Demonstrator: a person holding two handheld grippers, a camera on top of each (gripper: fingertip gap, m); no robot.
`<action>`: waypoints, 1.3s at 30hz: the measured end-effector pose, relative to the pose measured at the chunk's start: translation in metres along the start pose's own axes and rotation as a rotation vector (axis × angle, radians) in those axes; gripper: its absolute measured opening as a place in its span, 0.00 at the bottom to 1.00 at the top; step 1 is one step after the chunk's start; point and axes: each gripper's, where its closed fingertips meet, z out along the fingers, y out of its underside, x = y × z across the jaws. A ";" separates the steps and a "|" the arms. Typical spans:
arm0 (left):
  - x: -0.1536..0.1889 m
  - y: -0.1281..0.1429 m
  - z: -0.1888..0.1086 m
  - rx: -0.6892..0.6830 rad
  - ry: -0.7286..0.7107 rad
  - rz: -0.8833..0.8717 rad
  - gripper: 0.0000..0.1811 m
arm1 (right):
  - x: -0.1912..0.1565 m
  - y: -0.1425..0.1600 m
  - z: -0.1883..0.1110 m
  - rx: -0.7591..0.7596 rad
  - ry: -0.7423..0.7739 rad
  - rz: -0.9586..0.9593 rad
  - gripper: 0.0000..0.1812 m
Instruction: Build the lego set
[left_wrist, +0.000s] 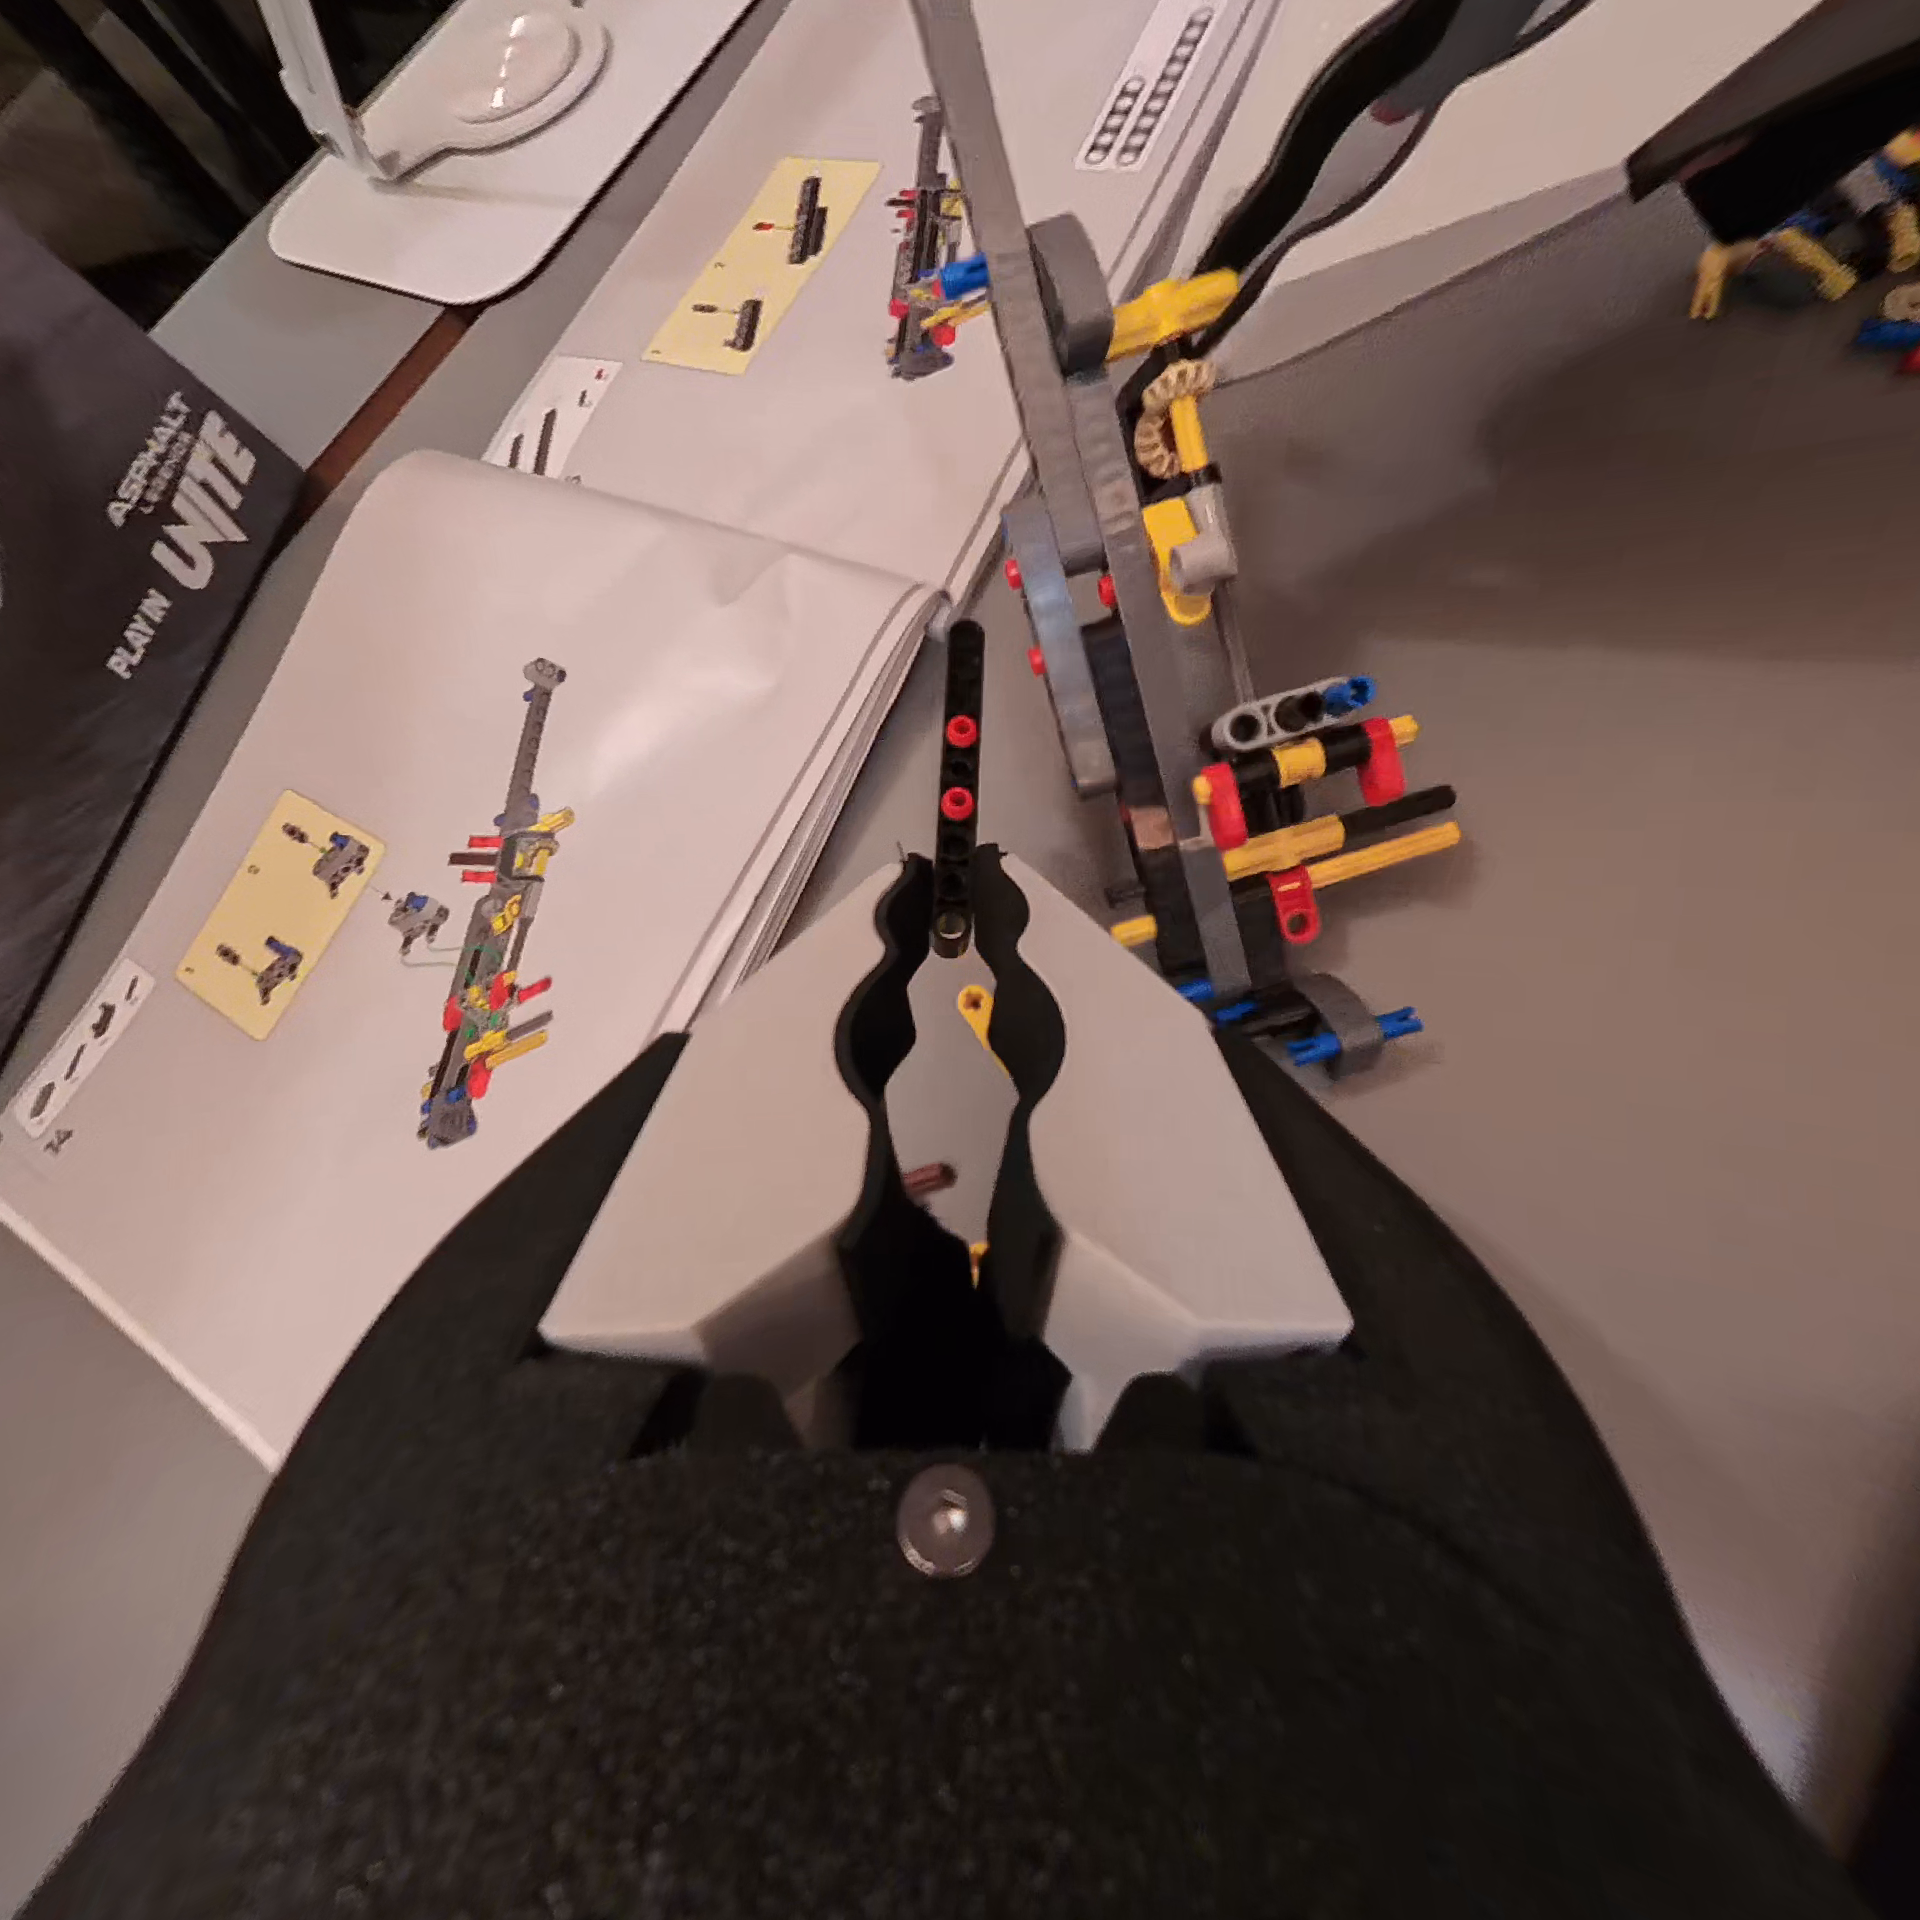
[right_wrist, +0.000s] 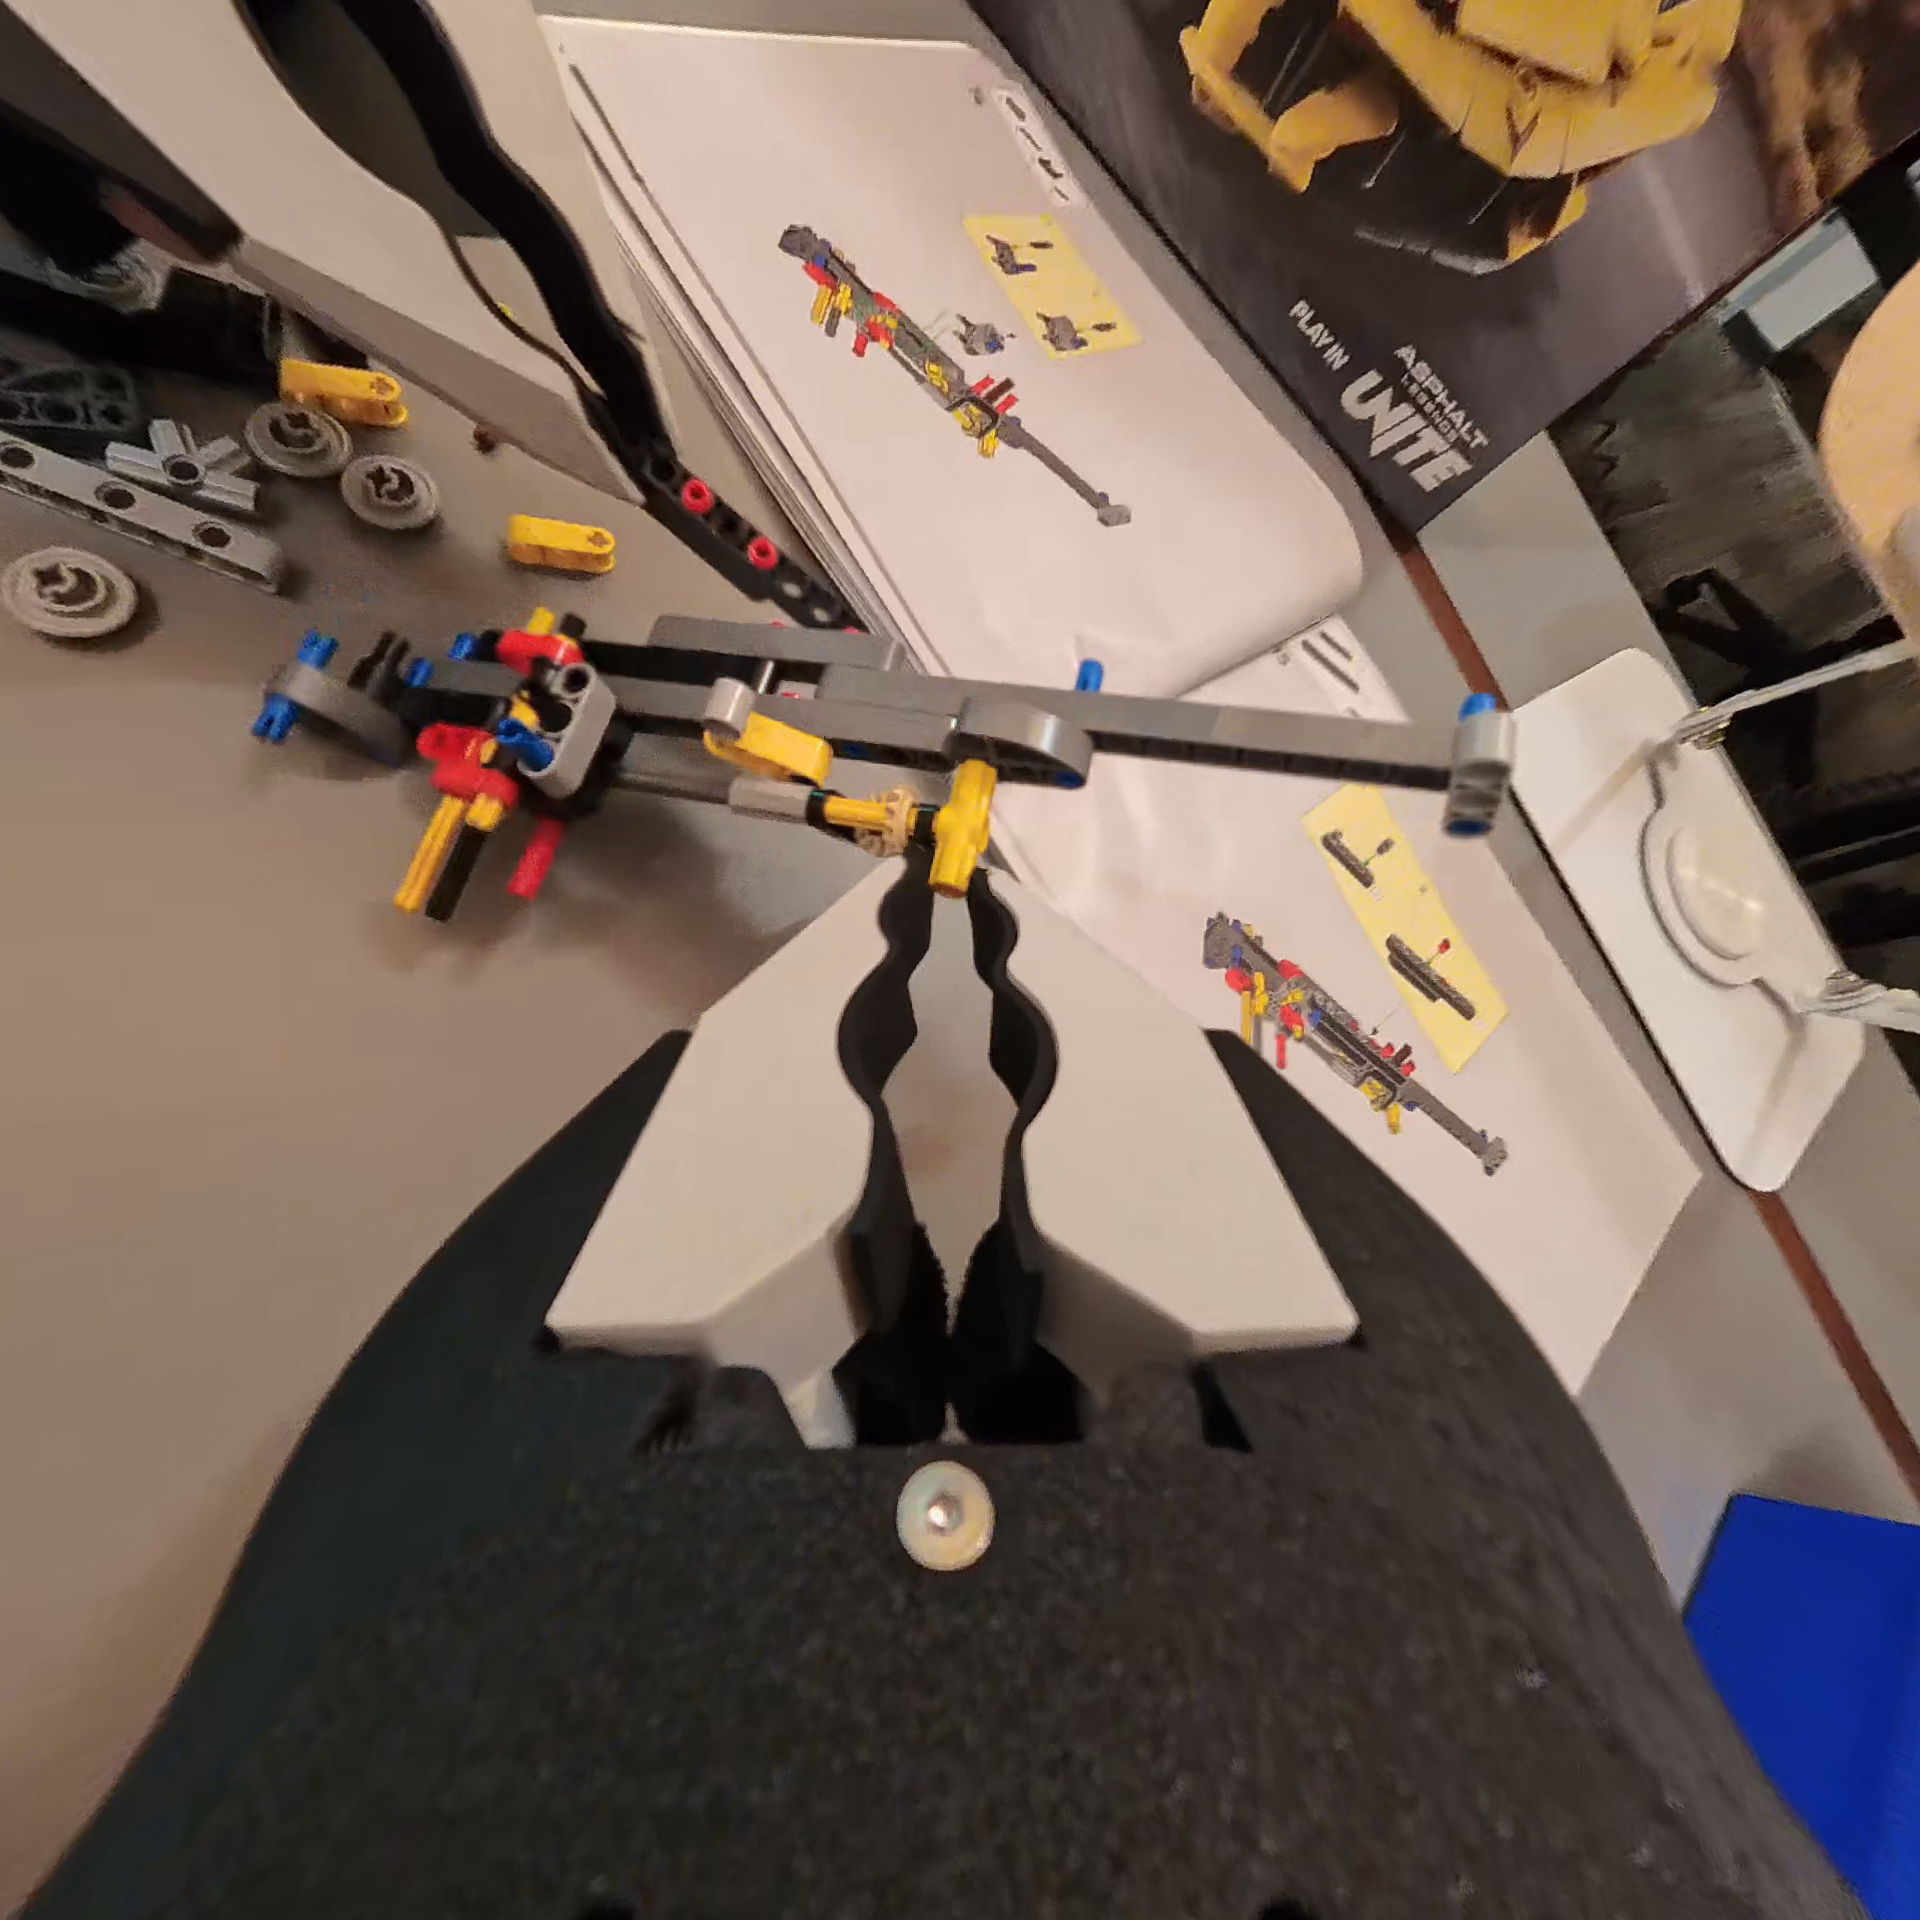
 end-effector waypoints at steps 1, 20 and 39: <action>0.001 -0.002 0.002 0.007 0.019 -0.004 0.03 | 0.000 -0.002 -0.001 -0.001 0.008 -0.010 0.03; 0.009 -0.034 0.020 0.009 0.416 -0.126 0.03 | 0.000 -0.022 -0.014 0.118 0.128 -0.157 0.03; 0.032 -0.059 0.023 0.062 0.912 -0.095 0.03 | -0.025 -0.016 -0.003 0.242 -0.117 -0.028 0.04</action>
